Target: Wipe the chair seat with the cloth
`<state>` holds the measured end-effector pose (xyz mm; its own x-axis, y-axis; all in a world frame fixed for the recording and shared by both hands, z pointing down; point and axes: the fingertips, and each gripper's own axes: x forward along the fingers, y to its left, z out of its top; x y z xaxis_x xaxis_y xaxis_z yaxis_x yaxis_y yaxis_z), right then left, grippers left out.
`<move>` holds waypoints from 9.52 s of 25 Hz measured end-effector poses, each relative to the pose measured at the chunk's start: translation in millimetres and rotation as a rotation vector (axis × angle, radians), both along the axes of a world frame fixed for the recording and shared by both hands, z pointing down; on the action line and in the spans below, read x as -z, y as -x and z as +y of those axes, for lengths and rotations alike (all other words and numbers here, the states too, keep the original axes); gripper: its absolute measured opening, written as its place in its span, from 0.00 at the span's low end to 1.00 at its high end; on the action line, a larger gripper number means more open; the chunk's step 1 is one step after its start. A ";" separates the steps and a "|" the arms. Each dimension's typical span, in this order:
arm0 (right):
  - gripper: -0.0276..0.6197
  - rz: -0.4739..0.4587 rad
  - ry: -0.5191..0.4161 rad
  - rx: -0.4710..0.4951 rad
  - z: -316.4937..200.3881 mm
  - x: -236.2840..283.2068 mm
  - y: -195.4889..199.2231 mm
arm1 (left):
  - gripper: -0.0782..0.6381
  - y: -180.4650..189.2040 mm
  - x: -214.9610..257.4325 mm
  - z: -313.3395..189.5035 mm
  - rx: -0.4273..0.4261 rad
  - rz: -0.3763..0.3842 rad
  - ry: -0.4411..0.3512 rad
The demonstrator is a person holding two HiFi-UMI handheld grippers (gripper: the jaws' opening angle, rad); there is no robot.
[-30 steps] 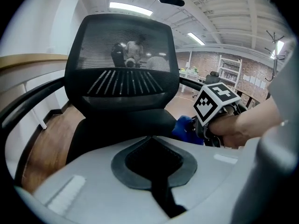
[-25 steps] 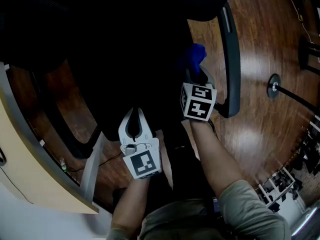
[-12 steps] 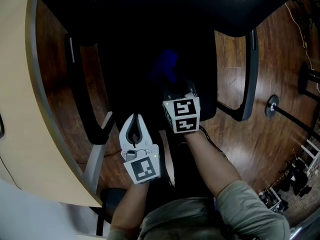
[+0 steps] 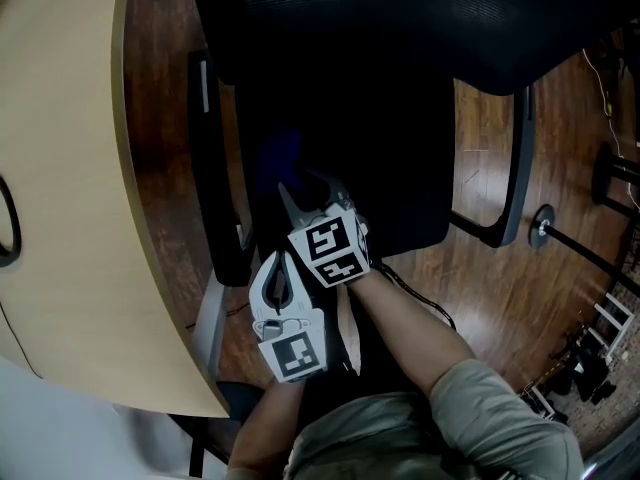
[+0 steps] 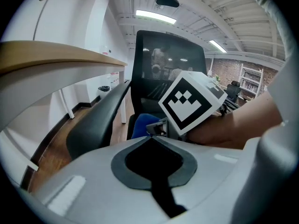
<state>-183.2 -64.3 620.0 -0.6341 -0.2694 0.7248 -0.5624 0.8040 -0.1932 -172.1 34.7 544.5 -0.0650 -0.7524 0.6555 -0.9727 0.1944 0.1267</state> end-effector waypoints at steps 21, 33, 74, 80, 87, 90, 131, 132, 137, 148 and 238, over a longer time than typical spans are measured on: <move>0.19 0.113 0.022 -0.117 -17.1 -48.8 -91.6 | 0.12 -46.4 -31.2 -20.8 -0.097 -0.026 0.054; 0.19 0.226 -0.012 -0.553 -83.1 -33.6 -279.2 | 0.12 -135.9 -19.9 -101.3 -0.328 -0.041 -0.030; 0.20 -0.097 -0.045 -0.189 27.2 21.2 -107.6 | 0.12 -23.2 -5.4 2.2 -0.007 -0.138 -0.023; 0.20 -0.055 0.015 -0.023 79.9 -1.8 -36.7 | 0.12 -3.1 -16.8 46.4 -0.038 -0.101 0.024; 0.20 0.002 0.059 0.038 111.4 -42.2 -7.1 | 0.12 16.9 -38.4 62.7 -0.028 -0.124 0.069; 0.20 0.007 0.050 0.013 104.6 -55.0 -17.7 | 0.12 10.6 -51.9 61.7 -0.027 -0.125 0.071; 0.19 0.174 0.041 -0.827 11.3 -69.1 -401.7 | 0.12 -256.2 -83.8 -49.3 -0.455 -0.082 0.028; 0.19 0.174 0.040 -0.828 12.0 -70.3 -402.2 | 0.12 -255.9 -85.8 -48.2 -0.454 -0.081 0.030; 0.19 0.175 0.021 -0.832 9.0 -68.8 -403.0 | 0.12 -243.8 -87.4 -46.6 -0.419 -0.081 0.024; 0.20 0.113 -0.102 -0.505 16.7 -6.5 -286.6 | 0.12 -147.4 -41.3 -21.7 -0.234 -0.118 -0.003; 0.21 0.017 -0.091 -0.131 151.7 19.3 -116.0 | 0.12 -14.6 -29.7 114.3 -0.031 -0.183 0.042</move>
